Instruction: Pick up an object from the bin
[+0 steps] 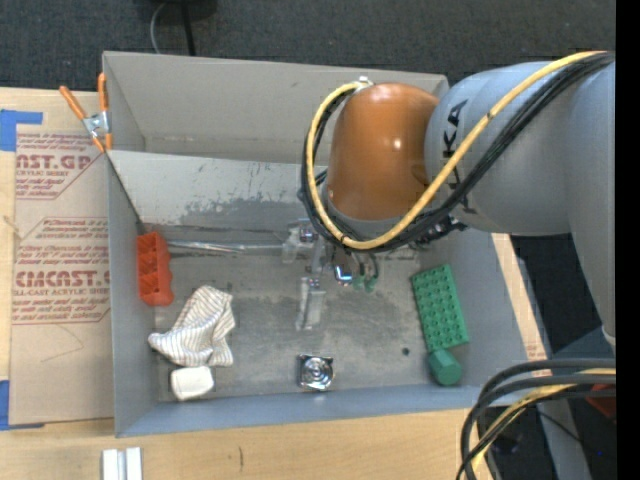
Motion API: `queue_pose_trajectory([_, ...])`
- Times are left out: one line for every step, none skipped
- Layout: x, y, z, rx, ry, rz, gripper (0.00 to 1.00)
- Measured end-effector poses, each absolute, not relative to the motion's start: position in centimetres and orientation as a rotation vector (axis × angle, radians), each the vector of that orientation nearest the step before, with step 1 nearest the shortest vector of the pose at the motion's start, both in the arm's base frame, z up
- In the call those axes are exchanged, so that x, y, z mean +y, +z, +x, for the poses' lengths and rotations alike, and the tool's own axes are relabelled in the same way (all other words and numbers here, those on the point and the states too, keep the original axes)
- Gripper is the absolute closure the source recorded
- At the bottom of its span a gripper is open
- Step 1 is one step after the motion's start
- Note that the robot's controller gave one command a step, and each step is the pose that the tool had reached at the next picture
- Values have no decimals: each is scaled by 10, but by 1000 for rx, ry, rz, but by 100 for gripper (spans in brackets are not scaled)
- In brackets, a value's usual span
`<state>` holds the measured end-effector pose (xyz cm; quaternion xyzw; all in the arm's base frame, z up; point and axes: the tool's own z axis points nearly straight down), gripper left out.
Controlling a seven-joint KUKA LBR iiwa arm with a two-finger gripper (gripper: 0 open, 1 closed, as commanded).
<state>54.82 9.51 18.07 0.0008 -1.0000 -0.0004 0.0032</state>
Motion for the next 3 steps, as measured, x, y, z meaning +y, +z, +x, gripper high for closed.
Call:
queue_pose_trajectory([95, 185, 550, -3142, -2, 1, 0])
queue_pose_trajectory([124, 146, 532, -3147, -3, -60, 0])
queue_pose_trajectory([148, 117, 531, -3129, -2, -12, 0])
